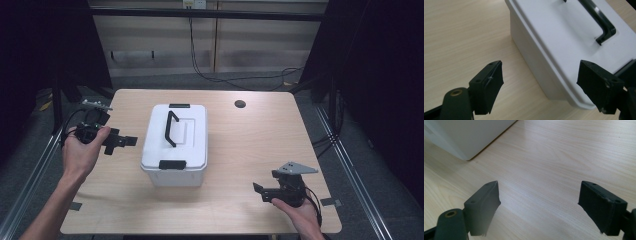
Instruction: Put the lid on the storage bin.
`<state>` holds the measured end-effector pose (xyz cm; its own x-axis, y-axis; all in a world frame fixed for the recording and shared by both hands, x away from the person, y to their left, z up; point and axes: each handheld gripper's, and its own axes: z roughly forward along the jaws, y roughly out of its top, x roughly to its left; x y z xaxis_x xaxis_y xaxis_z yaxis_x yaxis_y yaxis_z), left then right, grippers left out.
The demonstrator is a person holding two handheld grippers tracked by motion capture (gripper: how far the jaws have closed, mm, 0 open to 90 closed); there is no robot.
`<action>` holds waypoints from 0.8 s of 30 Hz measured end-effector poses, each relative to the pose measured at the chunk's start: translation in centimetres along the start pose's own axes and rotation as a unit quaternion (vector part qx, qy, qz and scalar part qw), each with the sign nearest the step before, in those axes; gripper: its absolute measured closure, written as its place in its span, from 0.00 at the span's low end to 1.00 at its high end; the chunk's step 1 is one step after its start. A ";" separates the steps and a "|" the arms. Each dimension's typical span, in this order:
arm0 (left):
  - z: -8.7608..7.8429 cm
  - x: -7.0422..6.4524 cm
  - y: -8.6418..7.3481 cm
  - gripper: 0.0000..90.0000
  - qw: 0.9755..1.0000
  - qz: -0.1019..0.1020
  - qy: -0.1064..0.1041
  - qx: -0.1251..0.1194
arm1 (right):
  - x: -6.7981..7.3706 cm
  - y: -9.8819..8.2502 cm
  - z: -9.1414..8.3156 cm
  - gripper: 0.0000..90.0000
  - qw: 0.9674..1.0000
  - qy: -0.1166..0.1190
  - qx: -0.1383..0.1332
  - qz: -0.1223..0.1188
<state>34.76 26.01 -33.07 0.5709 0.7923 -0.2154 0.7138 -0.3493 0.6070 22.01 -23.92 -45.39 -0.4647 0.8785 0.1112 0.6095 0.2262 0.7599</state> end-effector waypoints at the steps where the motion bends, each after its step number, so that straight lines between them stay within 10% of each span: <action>1: -0.1 0.1 -0.4 0.23 1.000 0.006 0.002 -0.001 | 0.0 0.0 0.0 0.18 1.000 -0.001 0.000 0.001; 17: 0.2 0.6 -6.5 0.22 0.999 0.004 -0.032 -0.031 | 0.1 -0.2 0.1 0.19 1.000 0.000 -0.005 0.006; 24: 1.0 1.0 -9.3 0.21 0.998 -0.012 -0.015 -0.058 | 0.1 -0.3 0.6 0.19 1.000 -0.010 -0.002 0.011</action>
<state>29.10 29.55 -39.72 0.5675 0.7840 -0.2517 0.6759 -0.2690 0.6861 22.15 -23.70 -46.02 -0.4377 0.8918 0.1144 0.6172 0.2055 0.7595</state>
